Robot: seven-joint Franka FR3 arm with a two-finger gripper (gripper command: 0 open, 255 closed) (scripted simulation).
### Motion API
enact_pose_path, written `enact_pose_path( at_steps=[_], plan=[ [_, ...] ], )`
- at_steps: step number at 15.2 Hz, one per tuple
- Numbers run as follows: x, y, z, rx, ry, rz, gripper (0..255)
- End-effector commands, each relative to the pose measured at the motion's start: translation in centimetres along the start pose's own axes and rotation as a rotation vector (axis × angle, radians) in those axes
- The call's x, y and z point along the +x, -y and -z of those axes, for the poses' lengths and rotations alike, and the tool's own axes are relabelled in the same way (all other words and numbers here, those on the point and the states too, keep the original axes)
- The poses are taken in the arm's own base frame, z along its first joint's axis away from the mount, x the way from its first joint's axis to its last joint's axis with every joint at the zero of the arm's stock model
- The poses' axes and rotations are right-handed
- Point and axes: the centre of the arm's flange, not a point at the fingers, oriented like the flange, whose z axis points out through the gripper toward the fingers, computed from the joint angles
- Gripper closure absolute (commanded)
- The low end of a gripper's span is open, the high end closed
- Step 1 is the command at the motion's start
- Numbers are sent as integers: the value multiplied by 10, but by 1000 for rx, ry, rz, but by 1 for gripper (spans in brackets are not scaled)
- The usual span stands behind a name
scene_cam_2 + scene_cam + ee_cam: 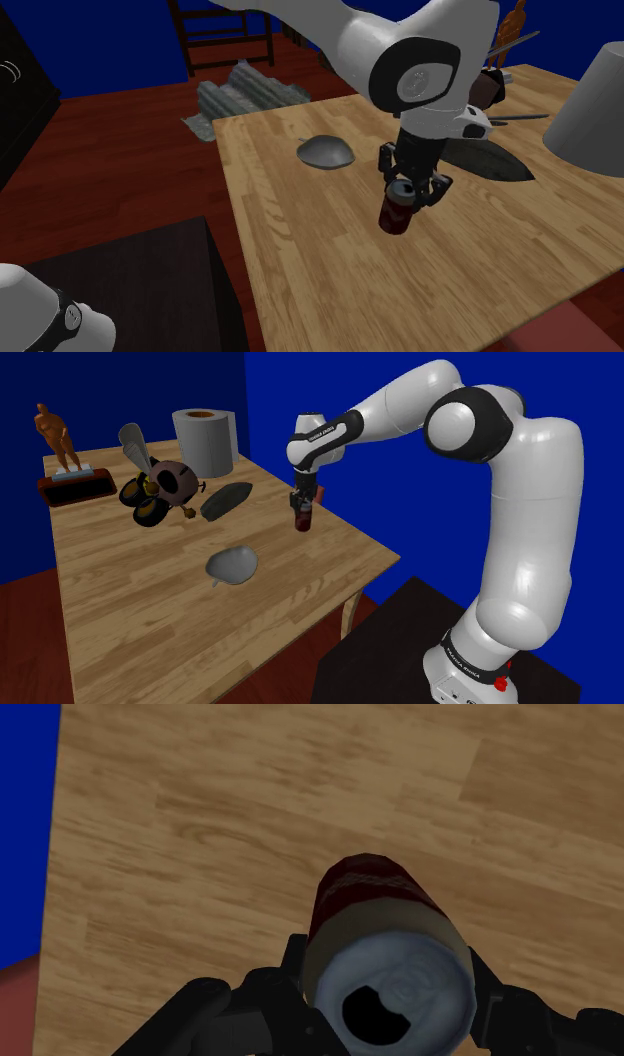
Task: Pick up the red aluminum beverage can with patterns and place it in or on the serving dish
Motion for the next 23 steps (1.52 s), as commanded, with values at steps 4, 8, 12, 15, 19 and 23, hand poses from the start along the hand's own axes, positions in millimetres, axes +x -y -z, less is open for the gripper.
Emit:
enact_pose_path(
  at_steps=[4,8,12,15,19,23],
  plan=[
    [0,0,26,0,0,0,255],
    [0,0,47,0,0,0,255],
    [0,0,68,0,0,0,255],
    [2,13,78,0,0,0,255],
    [10,65,83,0,0,0,255],
    [18,118,87,0,0,0,255]
  ],
)
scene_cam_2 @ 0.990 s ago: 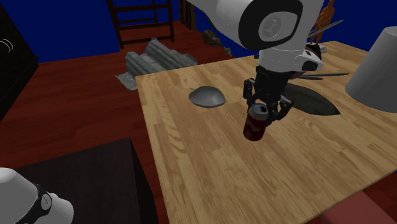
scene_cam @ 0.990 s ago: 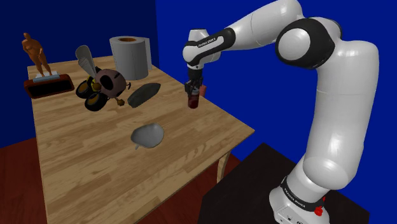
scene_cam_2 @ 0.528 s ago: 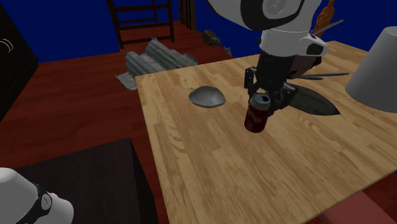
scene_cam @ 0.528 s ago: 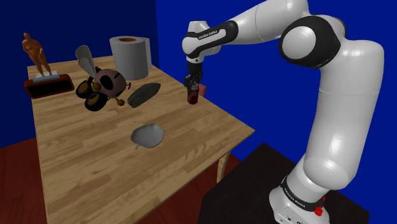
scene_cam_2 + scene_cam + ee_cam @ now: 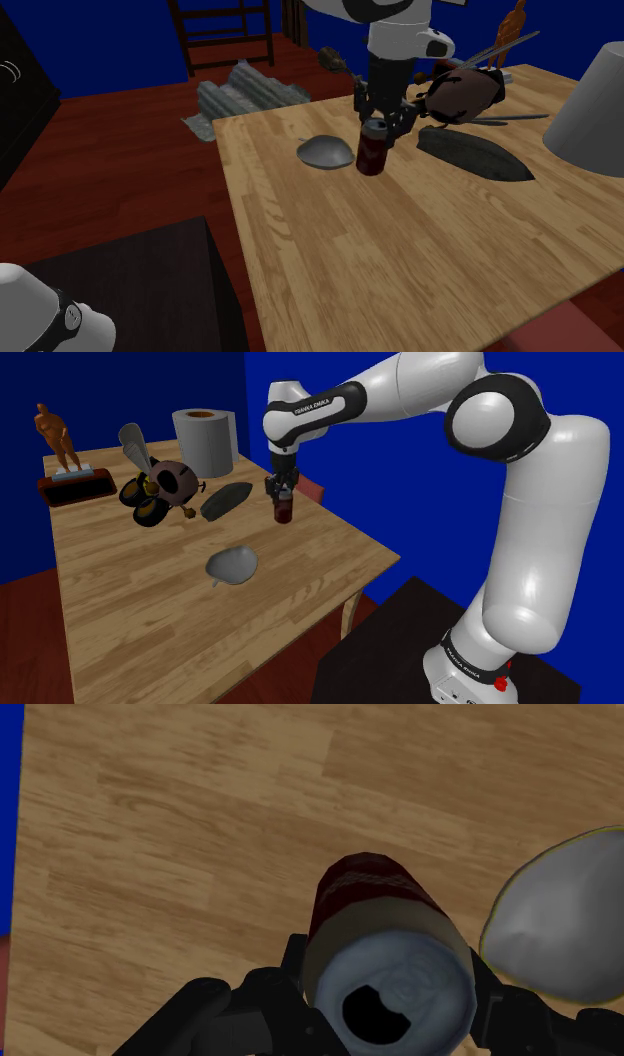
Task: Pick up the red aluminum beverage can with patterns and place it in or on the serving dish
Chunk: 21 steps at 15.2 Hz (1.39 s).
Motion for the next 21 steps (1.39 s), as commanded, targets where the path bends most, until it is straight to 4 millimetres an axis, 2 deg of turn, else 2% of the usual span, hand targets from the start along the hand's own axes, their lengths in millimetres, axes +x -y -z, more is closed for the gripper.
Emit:
enact_pose_path(
  at_steps=[1,15,21],
  plan=[
    [5,26,2,0,0,-1,255],
    [33,210,17,0,0,-1,255],
    [33,209,-15,0,0,-1,255]
  ],
)
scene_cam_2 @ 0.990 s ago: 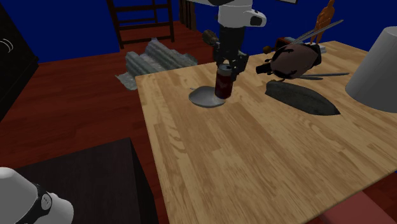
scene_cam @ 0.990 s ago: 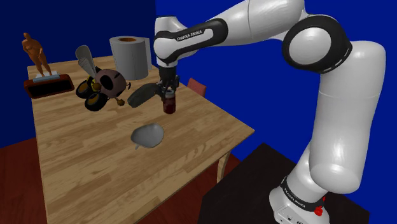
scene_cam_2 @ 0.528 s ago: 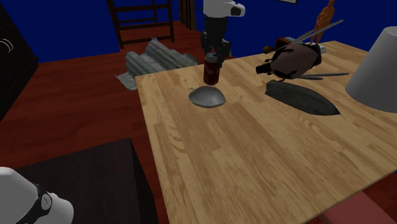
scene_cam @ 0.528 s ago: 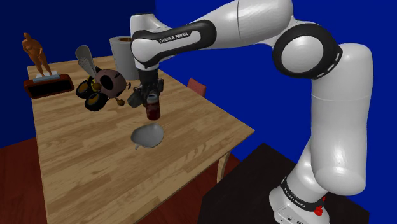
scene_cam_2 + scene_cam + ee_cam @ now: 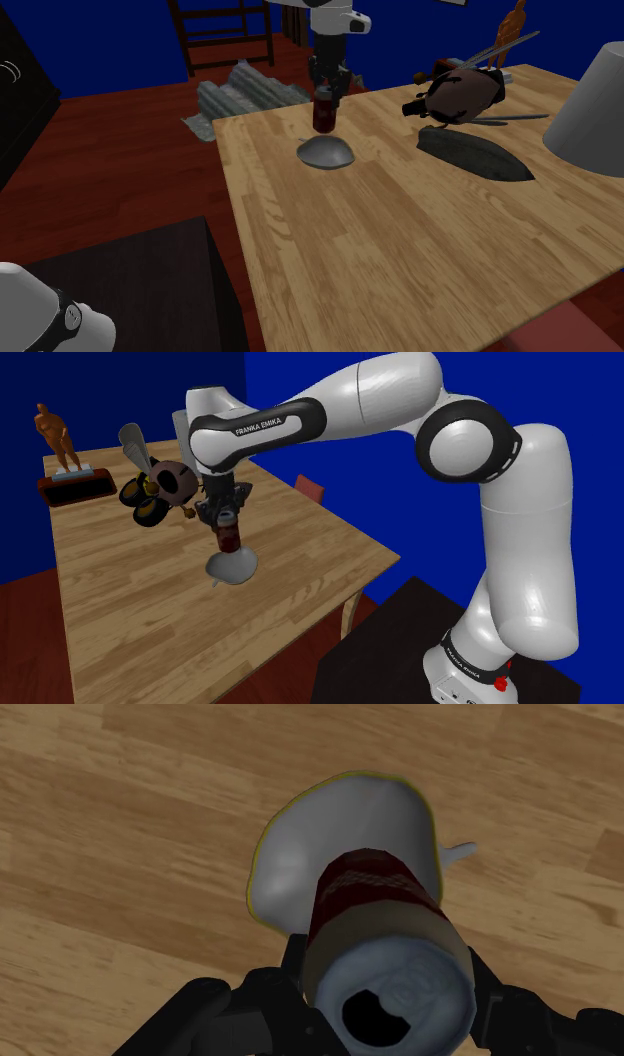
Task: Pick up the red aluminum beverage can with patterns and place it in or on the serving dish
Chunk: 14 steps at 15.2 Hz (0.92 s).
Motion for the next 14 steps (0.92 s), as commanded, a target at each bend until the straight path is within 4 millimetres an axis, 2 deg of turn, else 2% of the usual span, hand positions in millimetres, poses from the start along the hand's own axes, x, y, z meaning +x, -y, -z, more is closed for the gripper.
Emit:
enact_pose_path(
  at_steps=[1,12,14],
  plan=[
    [0,-1,-11,0,-1,0,255],
    [0,-1,-69,0,-1,0,255],
    [0,-1,-70,0,-1,0,255]
  ],
)
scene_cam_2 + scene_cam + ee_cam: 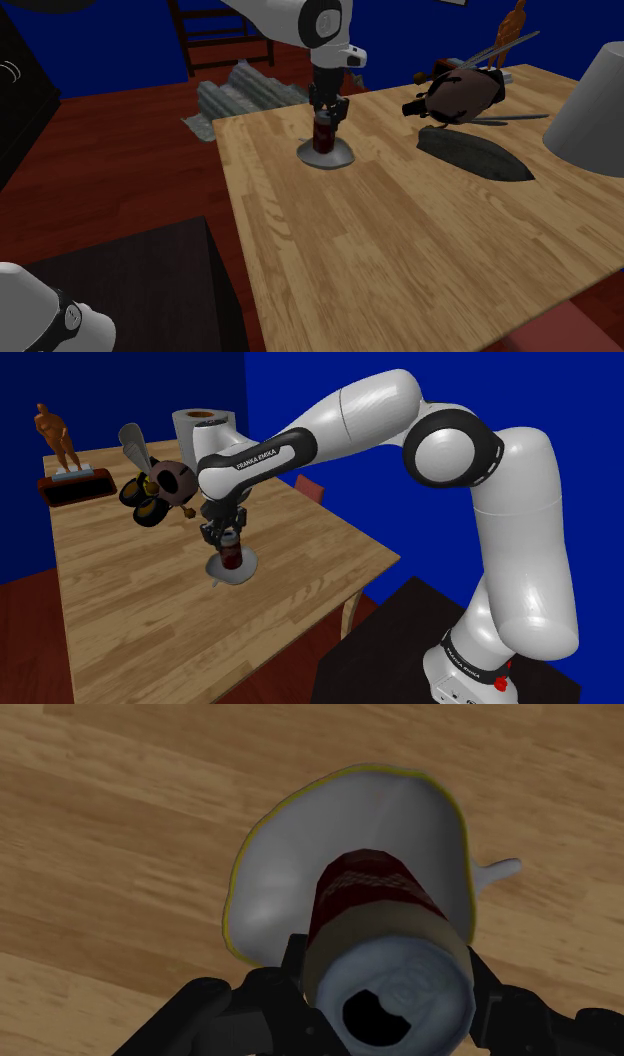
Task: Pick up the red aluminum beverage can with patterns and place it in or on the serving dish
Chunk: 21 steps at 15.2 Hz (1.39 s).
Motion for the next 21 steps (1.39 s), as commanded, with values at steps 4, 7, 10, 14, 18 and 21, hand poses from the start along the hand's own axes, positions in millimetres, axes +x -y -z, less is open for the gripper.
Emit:
enact_pose_path(
  at_steps=[4,7,10,14,18,21],
  plan=[
    [0,0,-1,0,-1,0,255],
    [0,0,-1,0,-1,0,0],
    [0,0,-1,0,-1,0,0],
    [0,0,25,0,-1,0,0],
    [0,0,49,0,-1,0,0],
    [0,0,49,0,-1,0,0]
  ],
)
